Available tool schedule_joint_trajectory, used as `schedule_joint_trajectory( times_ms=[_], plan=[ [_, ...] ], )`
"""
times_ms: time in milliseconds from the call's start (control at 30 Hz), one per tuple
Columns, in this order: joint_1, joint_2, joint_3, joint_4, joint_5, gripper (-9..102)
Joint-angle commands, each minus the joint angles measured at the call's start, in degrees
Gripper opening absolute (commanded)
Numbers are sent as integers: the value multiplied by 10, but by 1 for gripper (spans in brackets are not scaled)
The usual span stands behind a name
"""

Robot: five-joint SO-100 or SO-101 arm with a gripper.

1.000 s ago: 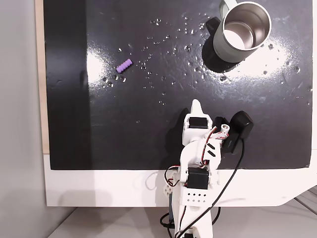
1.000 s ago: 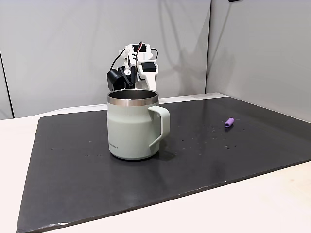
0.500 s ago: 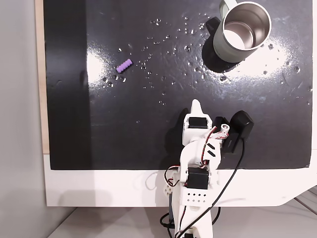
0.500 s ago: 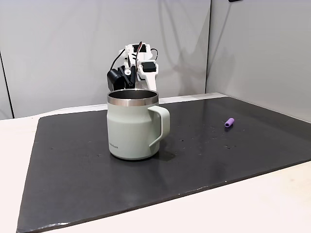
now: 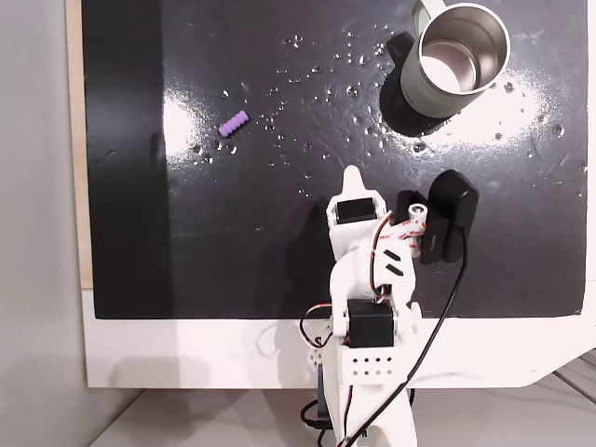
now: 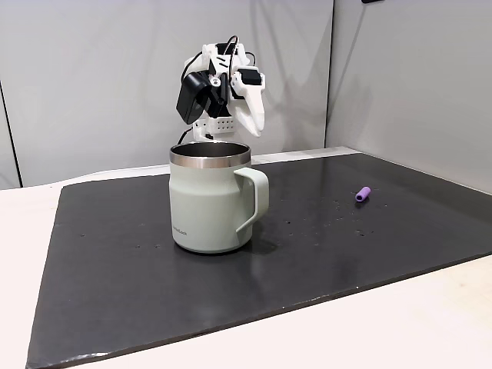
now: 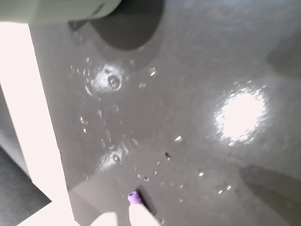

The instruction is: Grasp a pengrip and put it in the cup.

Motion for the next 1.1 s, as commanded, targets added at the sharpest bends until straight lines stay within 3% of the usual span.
schedule_joint_trajectory(
  times_ms=[0, 300, 700, 1067],
  plan=[
    [-25, -141, -163, 25, 4, 0],
    [-105, -474, -502, 146, 50, 0],
    [-163, -765, -787, 270, 95, 1],
    [-217, -1011, -1124, 416, 77, 17]
  ],
)
